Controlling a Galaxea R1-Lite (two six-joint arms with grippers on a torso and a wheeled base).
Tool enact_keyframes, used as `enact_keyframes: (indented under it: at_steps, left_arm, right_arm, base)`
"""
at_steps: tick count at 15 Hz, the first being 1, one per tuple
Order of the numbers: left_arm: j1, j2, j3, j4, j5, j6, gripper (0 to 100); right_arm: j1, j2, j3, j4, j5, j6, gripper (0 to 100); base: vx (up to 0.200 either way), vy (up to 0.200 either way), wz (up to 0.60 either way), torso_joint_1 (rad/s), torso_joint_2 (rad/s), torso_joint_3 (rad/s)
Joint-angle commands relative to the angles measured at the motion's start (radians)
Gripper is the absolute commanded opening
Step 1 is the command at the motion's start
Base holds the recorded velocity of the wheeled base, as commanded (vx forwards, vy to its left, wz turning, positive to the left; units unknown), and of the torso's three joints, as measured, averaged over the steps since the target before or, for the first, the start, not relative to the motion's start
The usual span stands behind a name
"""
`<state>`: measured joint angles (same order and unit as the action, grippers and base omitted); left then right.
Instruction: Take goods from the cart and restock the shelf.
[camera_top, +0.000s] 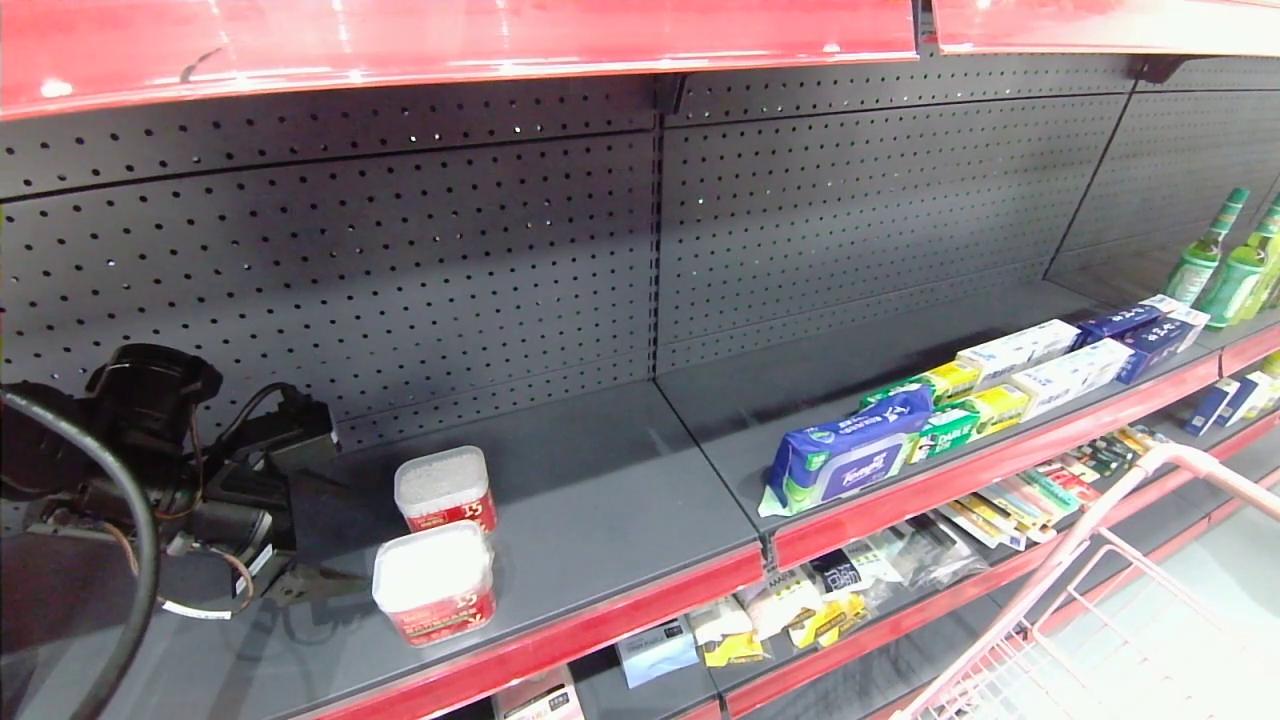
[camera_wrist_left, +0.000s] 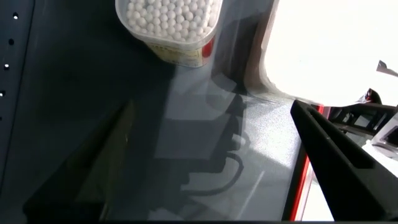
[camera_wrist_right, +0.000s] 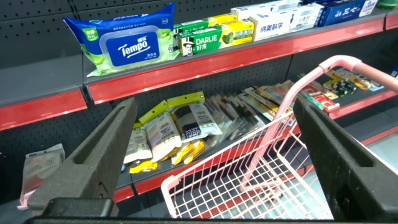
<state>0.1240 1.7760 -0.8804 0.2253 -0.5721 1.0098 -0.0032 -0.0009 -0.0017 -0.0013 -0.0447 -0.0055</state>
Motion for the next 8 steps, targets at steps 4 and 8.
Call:
enact_keyframes:
  at_steps: [4,8]
  left_arm:
    - [-0.001,0.0,0.001,0.0,-0.002,0.001,100]
    - [-0.001,-0.003,0.001,0.0,-0.002,0.003,100]
  right_arm:
    - [0.0,0.001,0.0,0.0,0.0,-0.001,100]
    - [0.0,0.001,0.0,0.0,0.0,0.001,100]
  base:
    - [0.0,0.0,0.0,0.0,0.0,0.0]
    - [0.0,0.0,0.0,0.0,0.0,0.0]
